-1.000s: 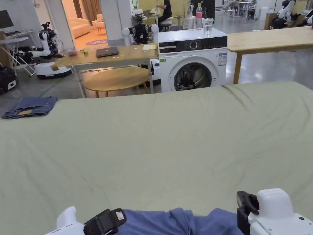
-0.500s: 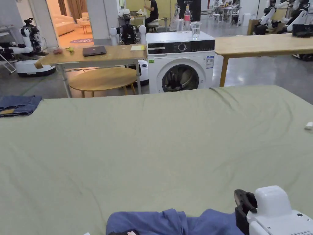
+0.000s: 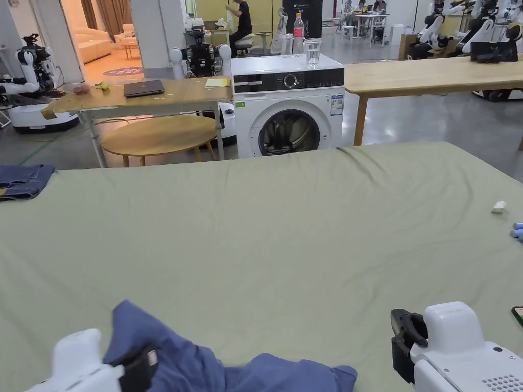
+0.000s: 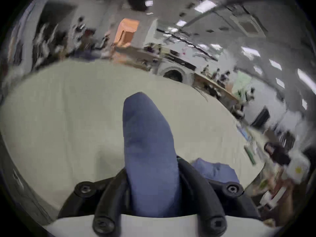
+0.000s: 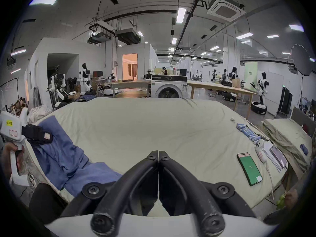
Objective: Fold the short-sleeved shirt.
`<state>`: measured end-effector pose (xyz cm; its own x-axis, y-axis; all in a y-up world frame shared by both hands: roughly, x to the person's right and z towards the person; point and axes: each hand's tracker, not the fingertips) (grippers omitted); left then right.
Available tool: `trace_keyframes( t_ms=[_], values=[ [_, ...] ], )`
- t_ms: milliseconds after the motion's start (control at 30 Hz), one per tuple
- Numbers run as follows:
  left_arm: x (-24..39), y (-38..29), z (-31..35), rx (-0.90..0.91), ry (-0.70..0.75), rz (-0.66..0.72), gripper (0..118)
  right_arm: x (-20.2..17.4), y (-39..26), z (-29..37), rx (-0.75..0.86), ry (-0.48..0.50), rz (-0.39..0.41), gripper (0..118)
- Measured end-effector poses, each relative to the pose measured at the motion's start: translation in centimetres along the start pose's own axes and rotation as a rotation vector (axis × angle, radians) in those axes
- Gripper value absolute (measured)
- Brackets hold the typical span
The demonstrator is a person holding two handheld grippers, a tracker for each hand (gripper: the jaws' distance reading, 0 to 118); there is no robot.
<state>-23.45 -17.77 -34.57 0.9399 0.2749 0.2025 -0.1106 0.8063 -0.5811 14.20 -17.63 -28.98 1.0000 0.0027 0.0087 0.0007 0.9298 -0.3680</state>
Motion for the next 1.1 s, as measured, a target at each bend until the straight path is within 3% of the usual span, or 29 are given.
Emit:
trace_keyframes(
  t_ms=[100,200,300,367,433,467,500,533,600,733,767,800,867,900,1100],
  values=[
    [7.4,-0.8,-2.1,-0.017,-0.046,-0.164,12,0.4,-0.2,0.3,0.003,-0.001,-0.005,0],
    [14.5,-3.3,-5.8,-0.103,0.008,-0.382,12,1.0,-0.7,0.8,0.001,-0.02,-0.005,0],
    [17.8,-7.3,-9.3,-0.154,0.051,-0.548,12,1.9,-1.0,1.1,-0.006,-0.033,-0.014,0],
    [17.8,-9.0,-10.6,-0.197,0.059,-0.588,12,2.3,-1.2,1.3,-0.011,-0.031,-0.02,0],
    [17.4,-8.7,-10.4,-0.2,0.036,-0.548,14,2.5,-1.5,1.4,-0.007,-0.04,-0.01,0],
    [17.0,-7.5,-9.6,-0.213,-0.029,-0.475,28,2.6,-1.5,1.3,-0.006,-0.04,-0.011,0],
    [16.3,-5.9,-8.7,-0.223,-0.147,-0.355,70,2.7,-1.6,1.2,-0.006,-0.034,-0.023,0],
    [15.7,-4.8,-7.5,-0.185,-0.229,-0.241,91,2.8,-1.6,1.0,-0.009,-0.025,-0.04,0],
    [14.2,-2.3,-4.7,-0.085,-0.295,-0.108,91,2.9,-1.6,0.7,-0.018,-0.014,-0.055,0],
    [10.8,0.3,-3.3,-0.086,-0.237,-0.044,91,2.7,-1.5,0.5,-0.035,0.029,-0.065,0],
    [10.1,0.1,-3.8,-0.111,-0.209,-0.031,90,2.6,-1.5,0.4,-0.043,0.047,-0.068,0],
    [9.3,-0.5,-4.5,-0.138,-0.193,-0.025,75,2.4,-1.4,0.3,-0.048,0.047,-0.065,0],
    [8.3,-2.2,-5.7,-0.212,-0.211,0.019,13,2.1,-1.6,0.0,-0.055,0.049,-0.054,0],
    [8.6,-3.3,-6.5,-0.237,-0.231,0.05,0,2.0,-1.6,-0.2,-0.062,0.052,-0.053,0],
    [12.4,-8.7,-10.2,-0.326,-0.377,0.077,0,1.5,-2.1,-0.2,-0.097,0.052,-0.028,0]
  ],
)
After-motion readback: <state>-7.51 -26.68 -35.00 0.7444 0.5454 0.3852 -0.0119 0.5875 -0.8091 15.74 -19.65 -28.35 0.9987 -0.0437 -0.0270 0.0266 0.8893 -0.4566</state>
